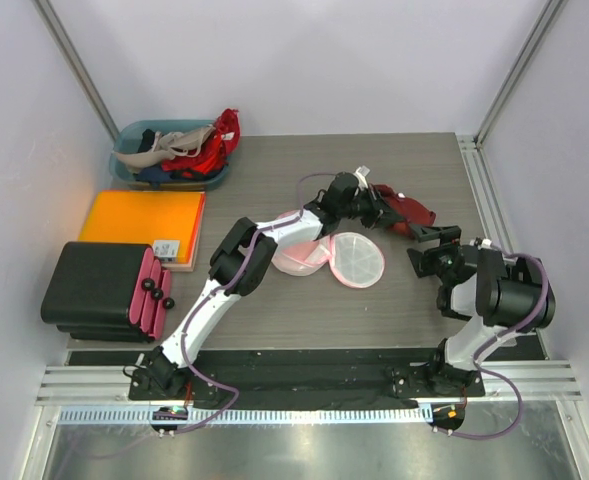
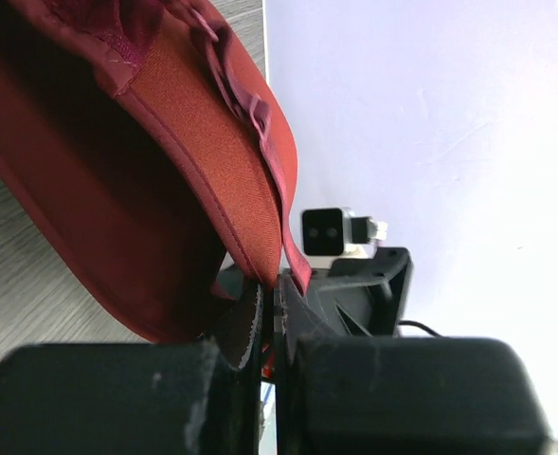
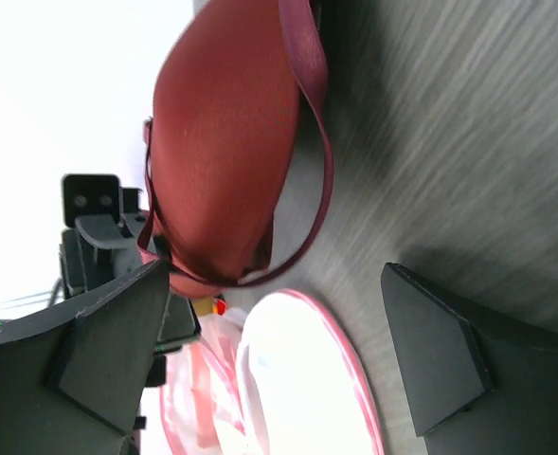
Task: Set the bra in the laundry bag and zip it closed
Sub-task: Pick up the bra from the center of the board.
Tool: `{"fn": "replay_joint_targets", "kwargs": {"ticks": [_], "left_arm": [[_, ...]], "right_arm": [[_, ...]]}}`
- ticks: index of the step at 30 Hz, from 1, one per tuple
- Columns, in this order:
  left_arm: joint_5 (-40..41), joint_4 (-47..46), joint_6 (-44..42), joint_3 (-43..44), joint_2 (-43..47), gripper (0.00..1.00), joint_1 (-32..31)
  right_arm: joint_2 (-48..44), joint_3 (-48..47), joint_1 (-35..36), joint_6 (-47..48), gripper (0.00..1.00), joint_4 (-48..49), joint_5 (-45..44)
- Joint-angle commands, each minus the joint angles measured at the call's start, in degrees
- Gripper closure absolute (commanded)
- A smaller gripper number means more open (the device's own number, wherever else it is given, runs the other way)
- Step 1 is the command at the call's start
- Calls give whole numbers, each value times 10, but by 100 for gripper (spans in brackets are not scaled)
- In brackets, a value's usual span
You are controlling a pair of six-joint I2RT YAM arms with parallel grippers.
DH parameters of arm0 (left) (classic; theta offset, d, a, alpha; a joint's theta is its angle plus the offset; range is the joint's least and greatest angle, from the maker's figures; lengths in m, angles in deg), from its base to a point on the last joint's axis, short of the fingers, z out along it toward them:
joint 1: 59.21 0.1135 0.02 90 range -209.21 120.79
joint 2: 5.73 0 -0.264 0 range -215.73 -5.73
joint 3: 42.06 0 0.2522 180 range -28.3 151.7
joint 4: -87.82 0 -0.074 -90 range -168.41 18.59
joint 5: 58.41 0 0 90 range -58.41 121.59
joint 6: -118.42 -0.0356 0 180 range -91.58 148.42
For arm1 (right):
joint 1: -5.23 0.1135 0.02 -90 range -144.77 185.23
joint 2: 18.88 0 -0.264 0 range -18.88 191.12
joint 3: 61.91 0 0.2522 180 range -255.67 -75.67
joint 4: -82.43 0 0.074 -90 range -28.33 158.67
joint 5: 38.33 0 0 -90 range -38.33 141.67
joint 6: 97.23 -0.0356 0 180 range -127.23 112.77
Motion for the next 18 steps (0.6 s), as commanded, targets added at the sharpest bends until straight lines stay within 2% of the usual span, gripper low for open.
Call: {"fn": "replay_joint_targets", "kwargs": {"ticks": [1,5,11,13,14,16,17,18], "left_arm": [[-19,-50,22,-12,48,100,1],[-19,-49,23,-17,50,100,-3],[-18,-37,13,-31,55,100,-7],[-17,-36,9,-37,56,100,-6],[-16,-32,8,-39,57,100,-7],[-15,-23,-3,-41,62,100,-7],[-9,-1,-15,-41,66,96,-6],[-4,15,-28,-40,71,91,-6]], "right_arm": [[77,-6,-1,-50,0,208,-6],[148,-26,3,-84,0,306,-1],[159,-52,7,-86,14,314,11],[155,-64,10,-90,20,309,14],[155,-66,10,-90,29,311,15],[154,-77,11,-89,38,313,18],[150,-80,11,-88,49,312,21],[147,-86,11,-86,55,311,23]]}}
